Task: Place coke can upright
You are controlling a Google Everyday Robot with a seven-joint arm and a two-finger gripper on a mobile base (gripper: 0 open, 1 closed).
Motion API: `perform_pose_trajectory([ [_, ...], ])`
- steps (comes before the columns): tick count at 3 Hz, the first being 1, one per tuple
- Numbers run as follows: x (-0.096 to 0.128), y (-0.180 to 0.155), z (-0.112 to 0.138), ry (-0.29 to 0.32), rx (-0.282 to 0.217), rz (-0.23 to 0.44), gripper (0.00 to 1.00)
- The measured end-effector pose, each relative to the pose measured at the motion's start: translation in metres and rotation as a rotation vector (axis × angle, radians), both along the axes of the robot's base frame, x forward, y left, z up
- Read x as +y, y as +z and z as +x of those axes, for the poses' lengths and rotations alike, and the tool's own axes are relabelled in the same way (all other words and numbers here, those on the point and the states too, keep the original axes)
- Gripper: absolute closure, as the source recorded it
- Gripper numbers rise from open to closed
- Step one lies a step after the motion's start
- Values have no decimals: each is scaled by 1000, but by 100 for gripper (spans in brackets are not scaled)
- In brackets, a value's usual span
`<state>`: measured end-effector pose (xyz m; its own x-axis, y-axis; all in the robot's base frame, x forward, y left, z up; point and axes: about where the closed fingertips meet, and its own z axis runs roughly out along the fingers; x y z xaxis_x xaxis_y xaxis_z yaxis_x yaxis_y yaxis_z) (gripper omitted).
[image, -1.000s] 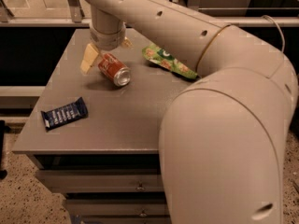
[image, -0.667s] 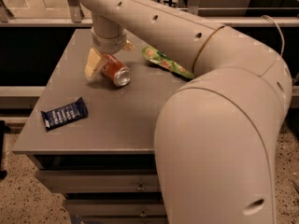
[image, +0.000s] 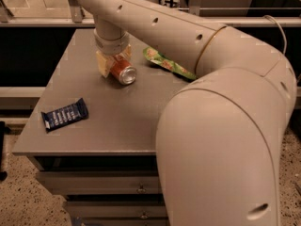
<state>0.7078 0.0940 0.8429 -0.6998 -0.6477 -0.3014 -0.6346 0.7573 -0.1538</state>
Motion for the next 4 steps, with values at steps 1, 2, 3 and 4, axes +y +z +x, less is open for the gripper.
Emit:
perform_pose_trajectory([
  [1,-9,10,3,-2,-40,27,62],
  [2,-20,24,4,20,-105,97,84],
  [3,-35,43,-5,87,-187,226,100],
  [4,-41,59,-15,172,-270,406,100],
])
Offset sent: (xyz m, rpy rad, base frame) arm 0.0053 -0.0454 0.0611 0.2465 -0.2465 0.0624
